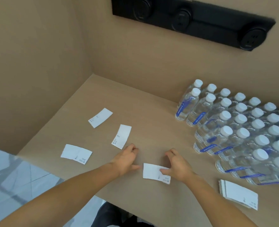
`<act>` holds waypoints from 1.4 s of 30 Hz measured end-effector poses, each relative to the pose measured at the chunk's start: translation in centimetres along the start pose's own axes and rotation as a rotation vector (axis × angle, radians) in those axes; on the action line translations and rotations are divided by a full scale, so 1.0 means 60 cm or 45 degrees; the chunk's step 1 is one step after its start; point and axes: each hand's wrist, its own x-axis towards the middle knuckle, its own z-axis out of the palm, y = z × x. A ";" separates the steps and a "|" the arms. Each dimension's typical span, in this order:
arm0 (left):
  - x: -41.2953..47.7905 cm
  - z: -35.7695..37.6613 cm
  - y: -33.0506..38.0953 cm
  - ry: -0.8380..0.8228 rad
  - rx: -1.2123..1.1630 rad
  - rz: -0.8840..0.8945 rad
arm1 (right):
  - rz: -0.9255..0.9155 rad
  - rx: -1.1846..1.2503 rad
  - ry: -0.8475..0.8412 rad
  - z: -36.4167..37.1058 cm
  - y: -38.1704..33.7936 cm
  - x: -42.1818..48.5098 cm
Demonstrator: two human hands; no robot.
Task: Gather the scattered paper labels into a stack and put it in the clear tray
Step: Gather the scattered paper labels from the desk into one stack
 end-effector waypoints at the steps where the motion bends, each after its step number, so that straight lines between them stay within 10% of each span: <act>1: -0.004 -0.010 -0.013 0.004 -0.014 -0.054 | -0.017 0.007 0.016 -0.008 -0.016 0.017; 12: 0.038 -0.157 -0.126 -0.038 0.361 -0.133 | 0.206 0.335 0.120 0.033 -0.236 0.137; 29: 0.216 -0.206 -0.210 -0.555 0.605 0.598 | 0.924 0.541 0.552 0.136 -0.389 0.172; 42: 0.272 -0.211 -0.191 -0.694 0.787 0.944 | 1.005 0.603 0.583 0.155 -0.404 0.179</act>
